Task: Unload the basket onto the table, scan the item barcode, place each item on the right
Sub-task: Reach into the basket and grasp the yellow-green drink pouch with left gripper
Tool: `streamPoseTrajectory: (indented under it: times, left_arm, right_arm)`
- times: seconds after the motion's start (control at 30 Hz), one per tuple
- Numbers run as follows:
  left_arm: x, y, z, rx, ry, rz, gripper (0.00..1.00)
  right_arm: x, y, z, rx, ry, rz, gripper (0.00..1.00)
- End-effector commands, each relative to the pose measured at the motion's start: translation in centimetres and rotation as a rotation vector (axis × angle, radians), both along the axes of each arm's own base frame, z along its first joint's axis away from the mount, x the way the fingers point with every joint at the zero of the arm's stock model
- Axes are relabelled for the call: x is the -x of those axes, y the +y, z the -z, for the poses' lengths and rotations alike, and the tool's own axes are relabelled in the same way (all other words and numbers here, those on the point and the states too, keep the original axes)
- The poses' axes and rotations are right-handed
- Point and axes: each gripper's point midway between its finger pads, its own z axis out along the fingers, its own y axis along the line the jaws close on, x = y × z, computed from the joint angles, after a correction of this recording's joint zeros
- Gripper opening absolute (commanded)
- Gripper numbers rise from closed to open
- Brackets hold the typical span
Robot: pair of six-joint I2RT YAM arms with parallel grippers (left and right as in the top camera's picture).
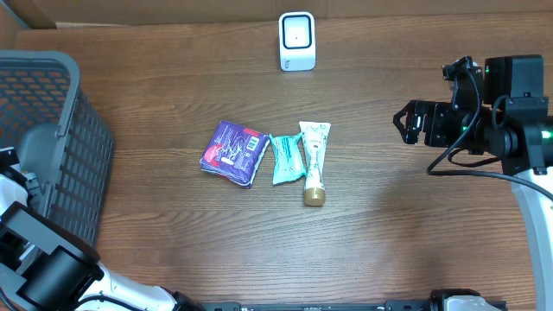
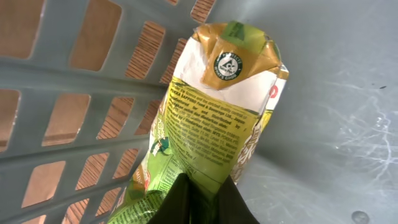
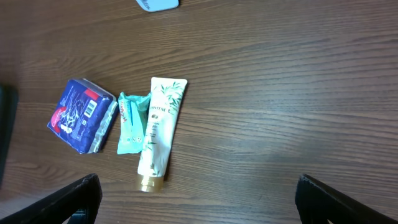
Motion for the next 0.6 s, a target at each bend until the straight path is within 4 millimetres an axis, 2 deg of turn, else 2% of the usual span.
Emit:
streamPoseTrajectory:
  times: [0.0,0.1,0.2,0.43,0.5,0.57]
  left_arm:
    - [-0.3,-1.3,2.1,0.072,0.006,-0.005,0.04]
    - [-0.8,-2.1,2.3,0.085,0.019,0.014,0.04]
    - [-1.8,-2.6,1.3,0.074,0.008,0.037,0.04]
    - [-5.1,-2.7,-4.9,0.024,-0.181,-0.022,0.04]
    - [-5.8,-3.3,-5.8,0.06,-0.229,-0.014,0.04]
    - [-5.8,-3.7,-5.7,0.089,-0.232,-0.012,0.04]
  right_arm:
    - [-0.4,-0.1,-1.1,-0.006,-0.031,0.004,1.0]
    - [-0.4,-0.1,-1.1,-0.006,-0.031,0.004,1.0]
    - [-0.4,-0.1,-1.1,-0.006,-0.032,0.004,1.0]
    - [-0.7,-0.1,-1.2,-0.006,-0.045,0.004,1.0]
    - [-0.8,0.0,-1.3,-0.006,-0.051,0.004,1.0]
    - [-0.8,0.0,-1.4,-0.006,-0.055,0.004,1.0]
